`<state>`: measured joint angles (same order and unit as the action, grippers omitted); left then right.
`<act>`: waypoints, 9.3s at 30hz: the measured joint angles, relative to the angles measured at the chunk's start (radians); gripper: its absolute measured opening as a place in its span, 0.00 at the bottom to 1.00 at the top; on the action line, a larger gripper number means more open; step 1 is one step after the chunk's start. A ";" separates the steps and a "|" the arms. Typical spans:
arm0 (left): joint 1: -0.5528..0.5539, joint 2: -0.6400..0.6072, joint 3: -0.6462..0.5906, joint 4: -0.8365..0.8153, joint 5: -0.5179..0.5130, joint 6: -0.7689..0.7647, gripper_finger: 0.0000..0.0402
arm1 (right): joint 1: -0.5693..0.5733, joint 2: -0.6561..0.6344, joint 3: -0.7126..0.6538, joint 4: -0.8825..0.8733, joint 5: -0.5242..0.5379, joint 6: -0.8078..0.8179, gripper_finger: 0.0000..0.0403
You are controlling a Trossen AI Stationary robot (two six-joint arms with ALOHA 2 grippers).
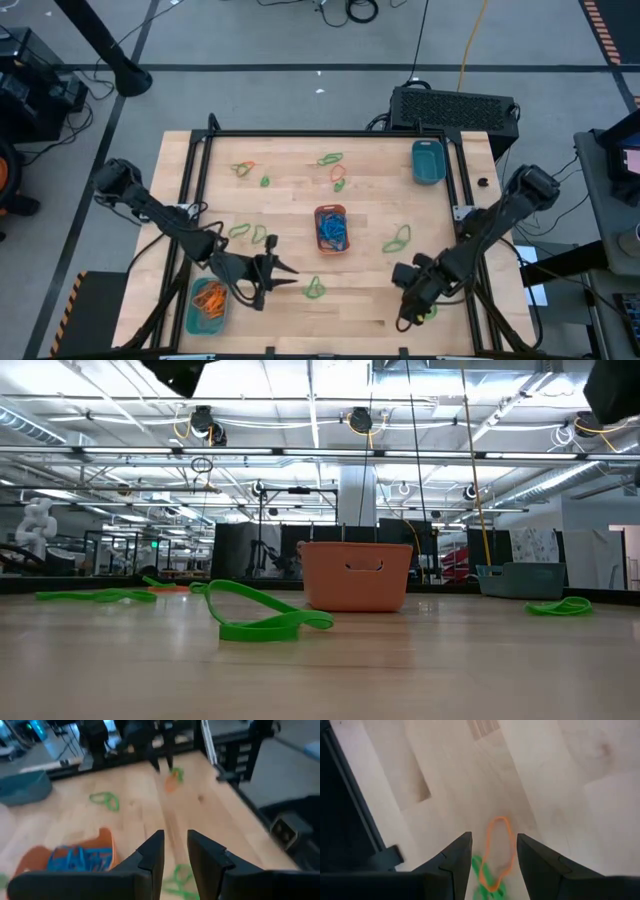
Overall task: Sort rubber bands into baskets
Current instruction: Put the orange rubber band into the green bin
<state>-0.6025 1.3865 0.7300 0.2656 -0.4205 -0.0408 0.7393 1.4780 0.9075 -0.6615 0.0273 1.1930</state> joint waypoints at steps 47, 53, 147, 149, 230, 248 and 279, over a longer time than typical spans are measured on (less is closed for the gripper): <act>0.074 0.436 0.000 0.698 0.228 0.088 0.23 | 0.003 0.156 0.246 0.179 0.436 -0.480 0.00; 0.091 0.570 0.011 0.981 0.231 0.155 0.23 | -0.035 0.156 0.260 0.423 0.441 -0.655 0.00; -0.236 -0.167 0.186 -1.160 0.559 -1.314 0.02 | -0.100 0.125 0.260 0.195 0.394 -0.760 0.33; -0.263 -0.161 0.186 -1.166 0.558 -1.338 0.02 | -0.094 0.125 0.260 0.196 0.394 -0.760 0.33; 1.372 0.477 0.394 -1.108 0.208 0.259 0.23 | -0.544 0.126 0.260 0.126 0.293 -1.214 0.33; 1.389 0.463 0.390 -1.129 0.303 0.318 0.01 | -0.548 0.126 0.188 0.144 0.277 -1.203 0.33; 0.916 -0.229 0.321 -1.528 0.547 -0.137 0.00 | -0.461 0.126 0.188 0.134 0.253 -1.123 0.33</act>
<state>0.3138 1.1576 1.0506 -1.2627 0.1269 -0.1782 0.2779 1.6043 1.0958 -0.5278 0.2806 0.0696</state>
